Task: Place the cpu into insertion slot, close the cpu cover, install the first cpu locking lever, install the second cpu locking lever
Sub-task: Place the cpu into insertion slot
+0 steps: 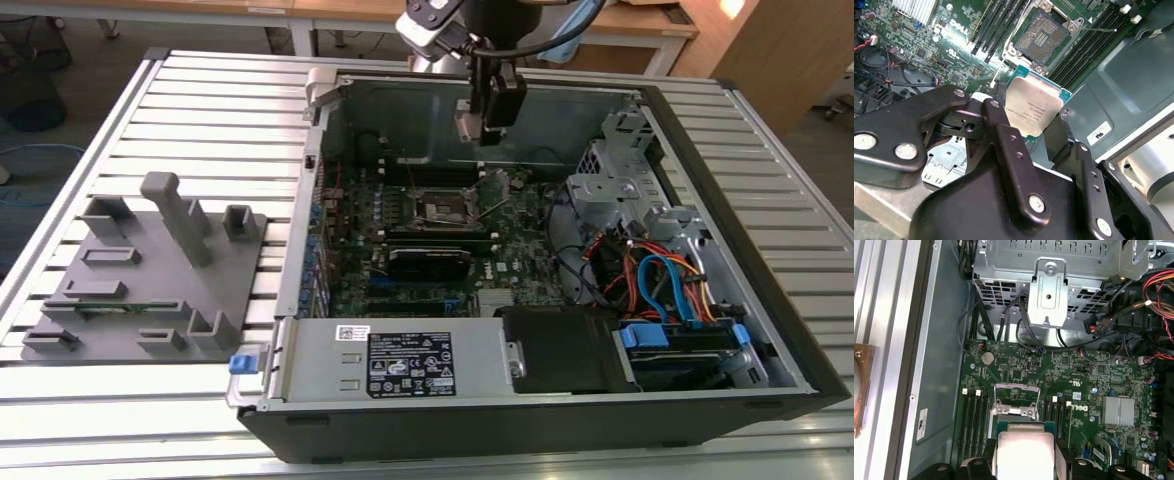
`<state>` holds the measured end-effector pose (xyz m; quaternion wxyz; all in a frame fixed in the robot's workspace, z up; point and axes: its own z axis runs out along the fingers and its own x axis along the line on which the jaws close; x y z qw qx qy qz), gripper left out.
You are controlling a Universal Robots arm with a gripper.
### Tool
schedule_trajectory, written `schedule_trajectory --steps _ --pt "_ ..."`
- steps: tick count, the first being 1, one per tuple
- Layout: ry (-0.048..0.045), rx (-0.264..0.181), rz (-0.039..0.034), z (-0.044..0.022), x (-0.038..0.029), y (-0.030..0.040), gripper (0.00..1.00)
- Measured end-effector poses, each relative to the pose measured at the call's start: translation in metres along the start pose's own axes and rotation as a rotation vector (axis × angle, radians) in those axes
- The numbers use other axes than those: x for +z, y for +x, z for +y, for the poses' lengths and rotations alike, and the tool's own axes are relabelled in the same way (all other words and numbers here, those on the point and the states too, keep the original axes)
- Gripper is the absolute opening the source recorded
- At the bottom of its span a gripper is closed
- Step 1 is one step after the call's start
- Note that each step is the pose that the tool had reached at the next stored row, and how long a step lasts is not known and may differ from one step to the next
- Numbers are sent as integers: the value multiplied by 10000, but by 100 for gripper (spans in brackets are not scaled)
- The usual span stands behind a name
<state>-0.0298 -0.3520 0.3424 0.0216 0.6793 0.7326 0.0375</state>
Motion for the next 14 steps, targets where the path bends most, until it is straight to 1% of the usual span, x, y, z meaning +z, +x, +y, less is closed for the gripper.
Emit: schedule_trajectory --steps 14 --pt "0 0 1 -3 30 -1 54"
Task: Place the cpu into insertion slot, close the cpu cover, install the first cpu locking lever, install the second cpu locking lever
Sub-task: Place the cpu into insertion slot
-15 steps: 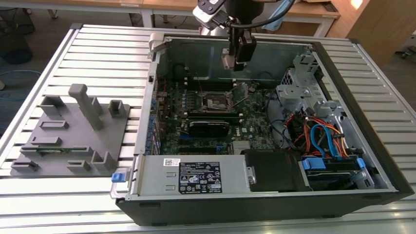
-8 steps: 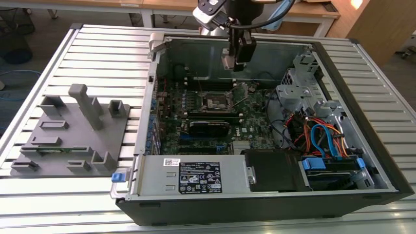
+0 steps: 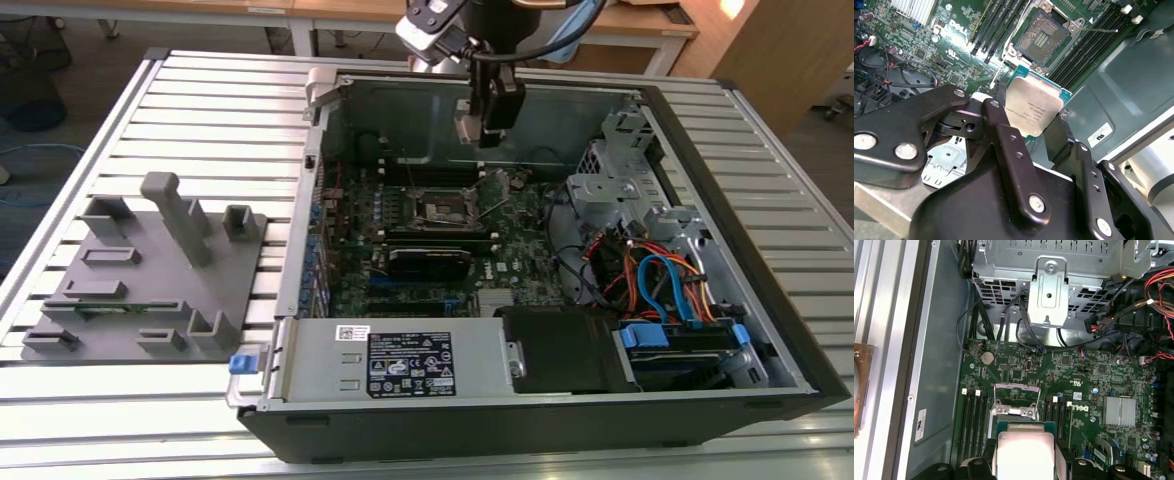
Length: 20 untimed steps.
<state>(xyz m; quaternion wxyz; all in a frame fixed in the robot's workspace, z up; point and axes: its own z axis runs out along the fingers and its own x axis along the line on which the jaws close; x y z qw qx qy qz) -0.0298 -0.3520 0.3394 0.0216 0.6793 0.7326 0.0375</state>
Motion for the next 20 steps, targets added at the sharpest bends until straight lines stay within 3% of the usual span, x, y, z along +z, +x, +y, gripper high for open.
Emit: schedule_trajectory --steps 20 --pt "1 0 0 -4 47 -1 54"
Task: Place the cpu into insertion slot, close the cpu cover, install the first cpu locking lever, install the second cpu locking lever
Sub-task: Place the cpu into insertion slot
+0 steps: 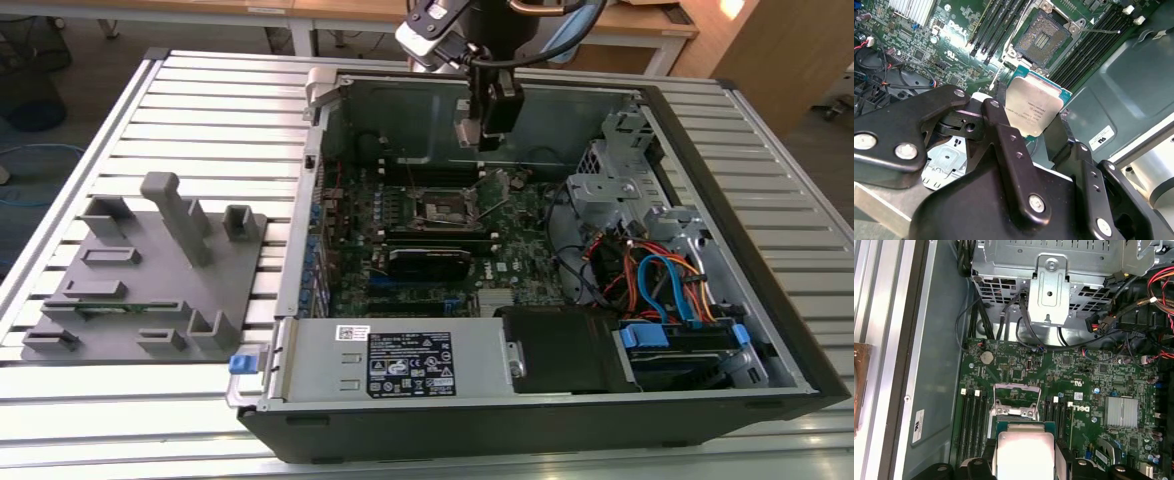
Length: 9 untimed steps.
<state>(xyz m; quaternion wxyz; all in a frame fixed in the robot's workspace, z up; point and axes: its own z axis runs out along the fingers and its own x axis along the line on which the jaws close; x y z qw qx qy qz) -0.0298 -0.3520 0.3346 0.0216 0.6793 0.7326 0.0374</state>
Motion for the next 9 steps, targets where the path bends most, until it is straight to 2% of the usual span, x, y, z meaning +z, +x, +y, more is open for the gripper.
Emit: schedule_trajectory --steps 9 --pt "-3 126 -10 0 1 0 54"
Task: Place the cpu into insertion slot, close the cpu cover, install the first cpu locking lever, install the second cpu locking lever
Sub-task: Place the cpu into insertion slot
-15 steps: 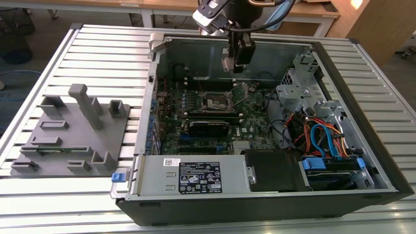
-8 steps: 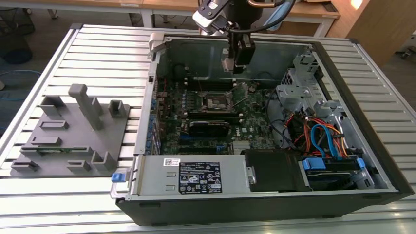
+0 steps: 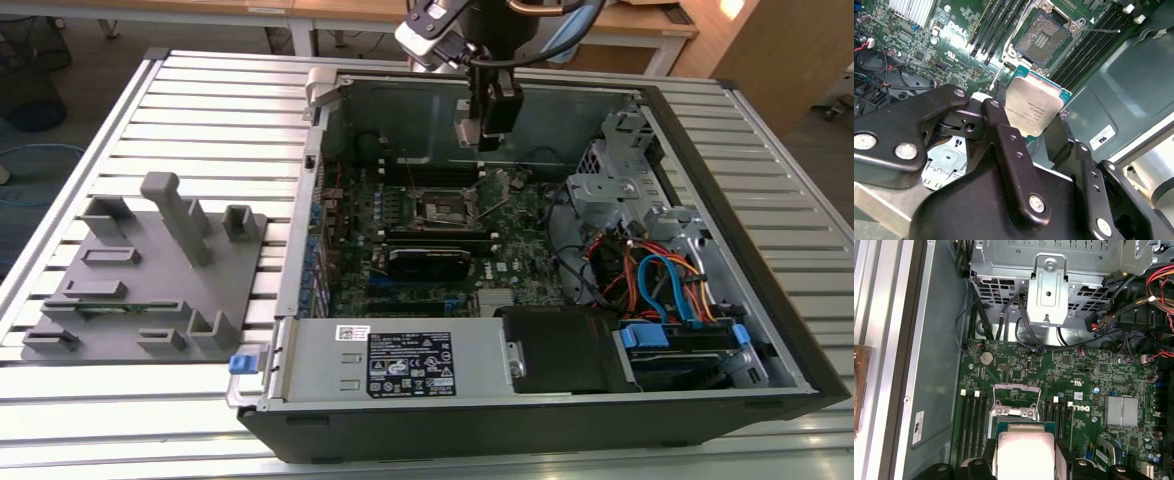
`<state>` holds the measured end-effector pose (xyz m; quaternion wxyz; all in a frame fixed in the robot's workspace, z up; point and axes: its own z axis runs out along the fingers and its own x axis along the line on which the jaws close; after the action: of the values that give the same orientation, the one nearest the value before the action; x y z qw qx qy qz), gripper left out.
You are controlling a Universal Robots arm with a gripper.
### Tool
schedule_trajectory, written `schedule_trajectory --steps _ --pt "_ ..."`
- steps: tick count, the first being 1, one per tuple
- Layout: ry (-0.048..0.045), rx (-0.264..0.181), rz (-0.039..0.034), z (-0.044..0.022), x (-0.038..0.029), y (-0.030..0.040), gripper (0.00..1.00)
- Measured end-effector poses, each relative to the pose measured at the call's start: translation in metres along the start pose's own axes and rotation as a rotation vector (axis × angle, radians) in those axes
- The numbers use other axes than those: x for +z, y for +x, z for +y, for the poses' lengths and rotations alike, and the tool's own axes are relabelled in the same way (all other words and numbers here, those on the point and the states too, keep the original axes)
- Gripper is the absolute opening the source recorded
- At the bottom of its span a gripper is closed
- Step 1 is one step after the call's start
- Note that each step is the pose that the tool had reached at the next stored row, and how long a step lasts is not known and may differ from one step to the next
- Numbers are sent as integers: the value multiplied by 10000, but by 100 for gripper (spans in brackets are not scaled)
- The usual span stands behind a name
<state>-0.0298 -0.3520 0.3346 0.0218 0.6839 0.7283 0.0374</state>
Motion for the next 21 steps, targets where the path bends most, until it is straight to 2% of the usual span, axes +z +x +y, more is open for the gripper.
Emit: schedule_trajectory --steps 21 --pt "10 166 -16 -29 42 0 54"
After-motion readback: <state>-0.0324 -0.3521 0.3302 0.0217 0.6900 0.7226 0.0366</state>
